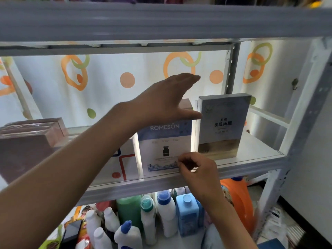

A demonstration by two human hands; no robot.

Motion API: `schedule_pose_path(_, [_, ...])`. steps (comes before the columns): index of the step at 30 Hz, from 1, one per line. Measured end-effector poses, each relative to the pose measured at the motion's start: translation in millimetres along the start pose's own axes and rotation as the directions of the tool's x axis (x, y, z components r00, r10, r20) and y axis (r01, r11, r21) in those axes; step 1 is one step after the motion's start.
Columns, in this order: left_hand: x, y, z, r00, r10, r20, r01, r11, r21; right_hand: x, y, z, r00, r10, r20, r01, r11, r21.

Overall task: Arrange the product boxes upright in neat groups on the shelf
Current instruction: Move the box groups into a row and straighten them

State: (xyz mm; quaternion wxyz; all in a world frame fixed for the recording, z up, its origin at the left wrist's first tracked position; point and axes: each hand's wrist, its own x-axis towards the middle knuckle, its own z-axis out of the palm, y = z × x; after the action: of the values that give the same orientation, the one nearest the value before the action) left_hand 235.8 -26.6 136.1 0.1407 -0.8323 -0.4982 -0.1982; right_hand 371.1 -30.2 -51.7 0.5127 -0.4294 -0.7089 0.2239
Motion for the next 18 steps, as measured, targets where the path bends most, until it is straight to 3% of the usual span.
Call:
schedule_pose_path(6, [30.4, 29.8, 15.2, 0.999, 0.049, -0.011, -0.049, 0.999, 0.022, 1.4, 8.5, -17.7, 1.0, -0.009, -0.008, 0.009, 1.0, -0.026])
schedule_pose_path(12, [61.0, 57.0, 31.9, 0.995, 0.087, -0.04, -0.084, 0.995, 0.056, 2.2, 25.4, -47.3, 0.994, -0.012, -0.105, 0.003, 0.996, -0.088])
schedule_pose_path(18, [100.0, 55.7, 47.3, 0.959, -0.152, 0.238, 0.154, 0.988, 0.011, 12.9, 44.9, -72.3, 0.949, 0.064, -0.308, -0.073, 0.997, -0.017])
